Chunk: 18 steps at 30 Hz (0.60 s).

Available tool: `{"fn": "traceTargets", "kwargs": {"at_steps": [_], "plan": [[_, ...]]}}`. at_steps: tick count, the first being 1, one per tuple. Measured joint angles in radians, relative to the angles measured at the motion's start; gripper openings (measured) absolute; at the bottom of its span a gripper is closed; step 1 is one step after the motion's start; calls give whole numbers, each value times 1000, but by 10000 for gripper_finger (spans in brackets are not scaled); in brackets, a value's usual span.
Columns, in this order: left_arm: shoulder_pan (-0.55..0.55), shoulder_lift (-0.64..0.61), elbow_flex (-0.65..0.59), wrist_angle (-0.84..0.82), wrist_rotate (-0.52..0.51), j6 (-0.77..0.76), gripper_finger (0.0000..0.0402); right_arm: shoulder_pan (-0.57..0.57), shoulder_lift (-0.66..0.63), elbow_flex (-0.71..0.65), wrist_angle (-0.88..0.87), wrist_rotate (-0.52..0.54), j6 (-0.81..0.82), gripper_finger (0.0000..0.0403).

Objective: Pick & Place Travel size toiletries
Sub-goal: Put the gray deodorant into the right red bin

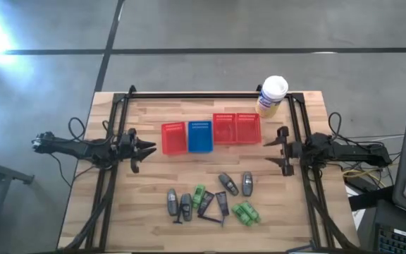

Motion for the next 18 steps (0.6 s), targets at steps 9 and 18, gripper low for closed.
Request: {"fn": "traceTargets", "kwargs": {"at_steps": [9,18], "plan": [[0,0,0,0,0,0,108,-3,2,-1,-59,364,614,263],[0,0,0,0,0,0,108,-1,2,-1,-39,354,858,289]]}}
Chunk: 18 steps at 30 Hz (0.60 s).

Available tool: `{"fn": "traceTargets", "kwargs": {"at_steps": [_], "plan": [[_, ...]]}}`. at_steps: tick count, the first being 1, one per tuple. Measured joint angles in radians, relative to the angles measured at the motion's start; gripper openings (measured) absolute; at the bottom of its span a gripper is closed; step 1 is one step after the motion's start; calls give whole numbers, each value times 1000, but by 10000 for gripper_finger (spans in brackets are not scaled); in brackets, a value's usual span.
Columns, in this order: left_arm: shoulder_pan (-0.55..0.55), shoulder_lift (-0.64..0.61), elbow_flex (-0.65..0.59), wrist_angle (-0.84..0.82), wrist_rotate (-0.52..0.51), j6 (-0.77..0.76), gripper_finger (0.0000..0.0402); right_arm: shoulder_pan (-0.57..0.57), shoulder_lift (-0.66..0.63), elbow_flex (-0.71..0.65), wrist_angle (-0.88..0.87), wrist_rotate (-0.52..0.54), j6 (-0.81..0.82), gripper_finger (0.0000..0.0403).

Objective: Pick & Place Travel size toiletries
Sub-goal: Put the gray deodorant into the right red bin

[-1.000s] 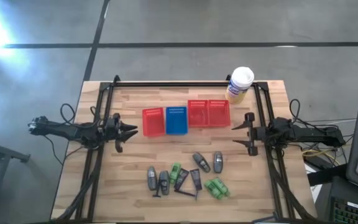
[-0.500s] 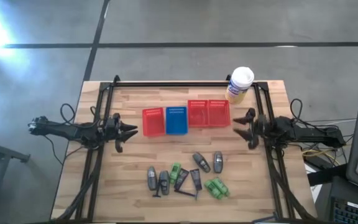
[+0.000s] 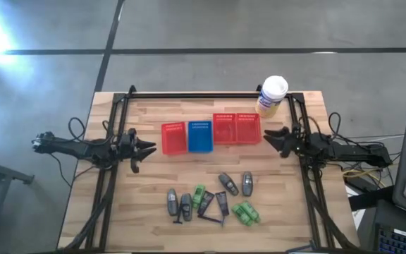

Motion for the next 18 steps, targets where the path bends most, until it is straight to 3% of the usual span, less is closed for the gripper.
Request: {"fn": "traceTargets", "kwargs": {"at_steps": [3,6,18], "plan": [[0,0,0,0,0,0,108,0,0,0,-3,0,232,298],[0,0,0,0,0,0,108,0,0,-1,-6,0,322,307],[0,0,0,0,0,0,108,0,0,-1,-6,1,166,340]]}}
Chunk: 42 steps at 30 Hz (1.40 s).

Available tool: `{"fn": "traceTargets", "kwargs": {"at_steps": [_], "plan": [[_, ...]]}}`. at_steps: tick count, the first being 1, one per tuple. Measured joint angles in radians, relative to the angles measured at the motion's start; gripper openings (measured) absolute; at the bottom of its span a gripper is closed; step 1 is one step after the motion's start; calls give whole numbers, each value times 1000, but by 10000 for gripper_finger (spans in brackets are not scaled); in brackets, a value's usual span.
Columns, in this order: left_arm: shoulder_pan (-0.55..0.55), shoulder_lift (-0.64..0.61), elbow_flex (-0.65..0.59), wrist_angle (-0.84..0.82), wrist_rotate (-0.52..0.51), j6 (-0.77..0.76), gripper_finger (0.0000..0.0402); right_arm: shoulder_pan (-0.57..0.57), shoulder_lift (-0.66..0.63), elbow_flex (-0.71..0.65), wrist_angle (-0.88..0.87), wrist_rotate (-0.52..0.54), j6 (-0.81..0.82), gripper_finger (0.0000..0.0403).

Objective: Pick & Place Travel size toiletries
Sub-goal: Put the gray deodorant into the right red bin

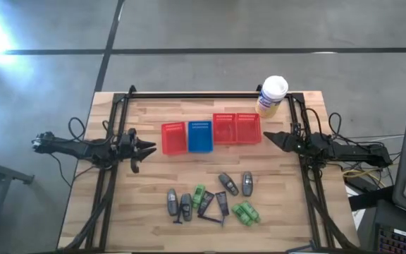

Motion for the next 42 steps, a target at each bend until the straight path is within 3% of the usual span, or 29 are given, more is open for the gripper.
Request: {"fn": "traceTargets", "kwargs": {"at_steps": [9,42], "plan": [[0,0,0,0,0,0,108,0,0,0,0,0,-77,353],[0,0,0,0,0,0,108,0,0,0,0,1,-74,272]]}}
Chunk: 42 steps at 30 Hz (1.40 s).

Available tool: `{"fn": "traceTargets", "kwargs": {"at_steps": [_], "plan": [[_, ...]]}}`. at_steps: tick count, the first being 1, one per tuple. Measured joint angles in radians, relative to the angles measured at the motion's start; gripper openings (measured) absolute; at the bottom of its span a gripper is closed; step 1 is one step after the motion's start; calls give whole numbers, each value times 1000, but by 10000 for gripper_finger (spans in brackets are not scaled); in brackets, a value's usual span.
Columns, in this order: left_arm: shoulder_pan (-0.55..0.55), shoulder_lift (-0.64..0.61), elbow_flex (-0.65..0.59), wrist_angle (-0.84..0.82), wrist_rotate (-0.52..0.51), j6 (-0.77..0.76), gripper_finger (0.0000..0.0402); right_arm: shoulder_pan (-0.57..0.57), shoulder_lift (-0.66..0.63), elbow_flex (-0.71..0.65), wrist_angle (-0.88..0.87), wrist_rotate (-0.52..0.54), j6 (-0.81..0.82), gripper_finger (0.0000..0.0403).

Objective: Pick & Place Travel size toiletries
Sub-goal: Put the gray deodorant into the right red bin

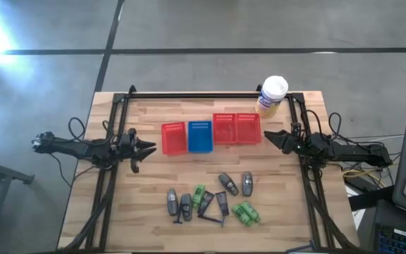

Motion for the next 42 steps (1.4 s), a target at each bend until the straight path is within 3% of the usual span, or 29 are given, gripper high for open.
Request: {"fn": "traceTargets", "kwargs": {"at_steps": [16,25,29,33,36,39,42], "plan": [[0,0,0,0,0,0,108,0,0,0,0,0,-3,244],[0,0,0,0,0,0,108,0,0,0,1,0,-32,263],[0,0,0,0,0,0,108,0,5,0,104,-4,164,275],[0,0,0,0,0,0,108,1,44,0,346,-104,120,287],[0,0,0,0,0,0,108,1,86,2,472,-110,121,296],[0,0,0,0,0,0,108,1,139,1,464,-113,175,305],[0,0,0,0,0,0,108,3,213,1,400,-159,336,312]]}}
